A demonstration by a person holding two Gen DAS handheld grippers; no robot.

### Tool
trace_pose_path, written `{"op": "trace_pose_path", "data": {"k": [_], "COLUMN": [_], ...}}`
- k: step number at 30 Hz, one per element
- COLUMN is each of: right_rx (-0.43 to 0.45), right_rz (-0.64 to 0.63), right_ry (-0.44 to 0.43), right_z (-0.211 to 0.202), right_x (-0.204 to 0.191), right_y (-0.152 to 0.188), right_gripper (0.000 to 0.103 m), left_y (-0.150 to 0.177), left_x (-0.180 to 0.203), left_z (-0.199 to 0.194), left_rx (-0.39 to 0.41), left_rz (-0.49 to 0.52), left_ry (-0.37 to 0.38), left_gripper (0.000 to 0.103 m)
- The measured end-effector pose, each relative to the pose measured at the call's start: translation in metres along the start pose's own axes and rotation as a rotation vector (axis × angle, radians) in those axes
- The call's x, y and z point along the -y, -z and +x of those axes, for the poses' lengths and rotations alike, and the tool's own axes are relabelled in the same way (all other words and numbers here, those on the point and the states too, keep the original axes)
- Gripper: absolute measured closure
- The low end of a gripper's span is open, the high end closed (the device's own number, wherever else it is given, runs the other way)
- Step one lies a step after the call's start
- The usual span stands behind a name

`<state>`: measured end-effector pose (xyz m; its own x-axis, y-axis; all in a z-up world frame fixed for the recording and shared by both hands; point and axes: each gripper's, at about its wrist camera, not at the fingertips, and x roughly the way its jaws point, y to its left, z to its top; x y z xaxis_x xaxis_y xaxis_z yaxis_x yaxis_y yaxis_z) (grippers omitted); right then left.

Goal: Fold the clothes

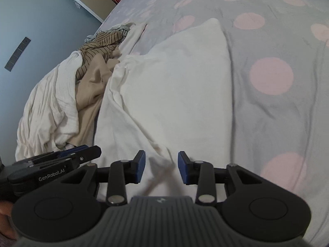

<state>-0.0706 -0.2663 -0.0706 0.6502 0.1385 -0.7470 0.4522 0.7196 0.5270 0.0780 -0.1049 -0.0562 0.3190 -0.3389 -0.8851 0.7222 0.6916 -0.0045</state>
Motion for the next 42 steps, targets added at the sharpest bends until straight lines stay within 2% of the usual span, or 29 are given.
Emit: {"op": "trace_pose_path", "data": {"k": [2, 5, 6, 12, 16, 22, 31, 37, 42], "right_rx": [0.011, 0.034, 0.037, 0.007, -0.018, -0.045, -0.021, 0.015, -0.011], "right_rz": [-0.015, -0.036, -0.044, -0.095, -0.141, -0.189, -0.307, -0.433, -0.497], "right_ry": [0.010, 0.018, 0.021, 0.025, 0.019, 0.015, -0.021, -0.095, -0.149], "right_z": [-0.002, -0.006, -0.007, 0.004, 0.015, 0.032, 0.042, 0.037, 0.045], "right_x": [0.001, 0.006, 0.007, 0.010, 0.006, 0.001, -0.027, -0.054, -0.071], "right_y": [0.003, 0.007, 0.009, 0.018, 0.024, 0.029, 0.034, 0.041, 0.051], "right_gripper": [0.064, 0.082, 0.085, 0.093, 0.094, 0.093, 0.093, 0.093, 0.093], "left_y": [0.003, 0.007, 0.008, 0.010, 0.007, 0.001, -0.009, -0.010, -0.006], "left_x": [0.005, 0.013, 0.016, 0.031, 0.030, 0.011, -0.006, -0.020, -0.037], "left_z": [0.000, -0.006, -0.007, -0.005, 0.002, 0.004, 0.005, 0.005, 0.005], "left_rx": [-0.013, -0.006, -0.004, -0.036, -0.053, -0.067, -0.077, -0.066, -0.069], "left_rz": [0.016, 0.022, 0.018, -0.017, -0.055, -0.192, -0.284, -0.331, -0.408], "left_ry": [-0.018, -0.021, -0.012, -0.002, -0.003, 0.030, 0.045, 0.065, 0.096], "left_gripper": [0.072, 0.072, 0.072, 0.072, 0.072, 0.072, 0.072, 0.066, 0.066]}}
